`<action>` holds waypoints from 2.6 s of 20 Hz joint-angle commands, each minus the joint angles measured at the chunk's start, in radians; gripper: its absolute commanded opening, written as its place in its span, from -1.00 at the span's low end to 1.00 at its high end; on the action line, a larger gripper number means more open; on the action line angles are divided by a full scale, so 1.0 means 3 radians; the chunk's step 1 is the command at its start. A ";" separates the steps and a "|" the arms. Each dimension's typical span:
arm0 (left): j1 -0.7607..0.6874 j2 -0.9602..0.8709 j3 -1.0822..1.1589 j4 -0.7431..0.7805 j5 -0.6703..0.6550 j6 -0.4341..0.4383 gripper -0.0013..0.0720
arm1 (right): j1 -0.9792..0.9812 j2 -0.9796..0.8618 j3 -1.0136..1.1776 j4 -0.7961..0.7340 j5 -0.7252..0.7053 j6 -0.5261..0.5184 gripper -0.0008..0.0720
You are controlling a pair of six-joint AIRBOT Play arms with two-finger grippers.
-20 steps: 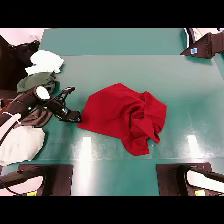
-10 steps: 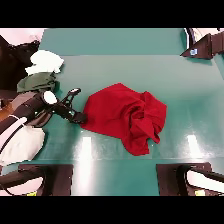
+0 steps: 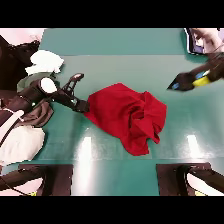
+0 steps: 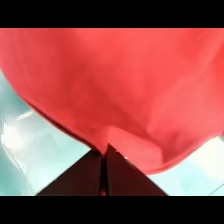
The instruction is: Fold the shirts.
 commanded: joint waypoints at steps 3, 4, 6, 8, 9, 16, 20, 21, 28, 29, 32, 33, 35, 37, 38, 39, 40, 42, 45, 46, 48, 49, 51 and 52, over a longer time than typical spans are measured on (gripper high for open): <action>-0.0005 0.0001 0.0237 0.0048 -0.0128 -0.0005 -0.90 | 0.0971 0.0317 -0.1133 -0.0294 -0.0844 0.0066 0.79; -0.0005 0.0001 0.0237 0.0058 -0.0149 -0.0005 -0.90 | 0.1083 0.0310 -0.1235 -0.0327 -0.0908 0.0074 0.79; -0.0005 0.0001 0.0237 0.0062 -0.0177 -0.0006 -0.90 | 0.1237 0.0243 -0.1311 -0.0619 -0.0944 0.0286 0.78; -0.0005 0.0001 0.0237 0.0062 -0.0215 -0.0005 -0.90 | 0.1320 0.0139 -0.1310 -0.0791 -0.0896 0.0350 0.78; -0.0005 0.0001 0.0237 0.0064 -0.0228 -0.0005 -0.90 | 0.1357 0.0071 -0.1310 -0.0792 -0.0862 0.0350 0.78; -0.0005 0.0045 0.0240 0.0081 -0.0248 -0.0008 -0.90 | 0.1344 -0.0144 -0.1294 -0.0828 -0.0810 0.0314 -0.94; 0.0061 0.0388 0.0600 0.0165 -0.0253 -0.0022 -0.90 | 0.0959 0.0374 -0.0853 -0.0827 -0.0821 0.0317 -0.94; 0.0106 0.0520 0.0764 0.0165 -0.0257 -0.0034 -0.90 | 0.0809 0.0540 -0.0665 -0.0821 -0.0874 0.0317 -0.94; 0.0264 0.1390 0.2280 0.0202 -0.0167 -0.0033 -0.90 | -0.0479 0.1516 0.0558 -0.0790 -0.1480 0.0318 -0.94; 0.0264 0.1438 0.2476 0.0203 -0.0172 -0.0034 -0.90 | -0.0642 0.1584 0.0669 -0.0788 -0.1446 0.0318 -0.94; 0.0264 0.1518 0.2995 0.0198 -0.0254 -0.0120 -0.90 | -0.1090 0.1731 0.0985 -0.0791 -0.1279 0.0315 -0.94; 0.0264 0.1532 0.3136 0.0198 -0.0296 -0.0164 -0.90 | -0.1218 0.1752 0.1077 -0.0793 -0.1225 0.0314 -0.94; 0.0264 0.1532 0.3320 0.0196 -0.0390 -0.0221 -0.90 | -0.1447 0.1712 0.1308 -0.0791 -0.1039 0.0306 -0.94; 0.0264 0.1532 0.3347 0.0186 -0.0490 -0.0276 -0.90 | -0.1602 0.1555 0.1614 -0.0788 -0.0754 0.0282 -0.94; 0.0264 0.1531 0.3337 0.0202 -0.0591 -0.0280 -0.90 | -0.1643 0.1432 0.1783 -0.0788 -0.0579 0.0259 -0.94; 0.0264 0.1520 0.3304 0.0264 -0.0704 -0.0286 -0.90 | -0.1648 0.1300 0.1942 -0.0788 -0.0384 0.0258 -0.94; 0.0264 0.1509 0.3249 0.0342 -0.0819 -0.0299 -0.90 | -0.1640 0.1138 0.2097 -0.0785 -0.0150 0.0259 -0.94; 0.0264 0.1503 0.3005 0.0582 -0.1027 -0.0312 -0.90 | -0.1551 0.0788 0.2346 -0.0718 0.0369 0.0262 -0.94; 0.0264 0.1493 0.2335 0.0996 -0.1263 -0.0388 -0.90 | -0.1255 0.0306 0.2314 -0.0704 0.0824 0.0331 -0.94; 0.0264 0.1493 0.2054 0.1069 -0.1219 -0.0388 -0.90 | -0.1146 0.0182 0.2172 -0.0717 0.0823 0.0331 -0.94; 0.0264 0.1493 0.1431 0.1104 -0.0908 -0.0384 -0.90 | -0.0945 -0.0093 0.1871 -0.0727 0.0699 0.0320 -0.94; 0.0264 0.1493 0.1116 0.1122 -0.0617 -0.0383 -0.90 | -0.0834 -0.0228 0.1715 -0.0738 0.0516 0.0301 -0.94; 0.0264 0.1492 0.0577 0.1208 0.0113 -0.0390 -0.90 | -0.0682 -0.0453 0.1443 -0.0739 0.0023 0.0226 -0.94; 0.0266 0.1484 0.0374 0.1258 0.0467 -0.0448 -0.90 | -0.0633 -0.0546 0.1329 -0.0736 -0.0225 0.0226 -0.94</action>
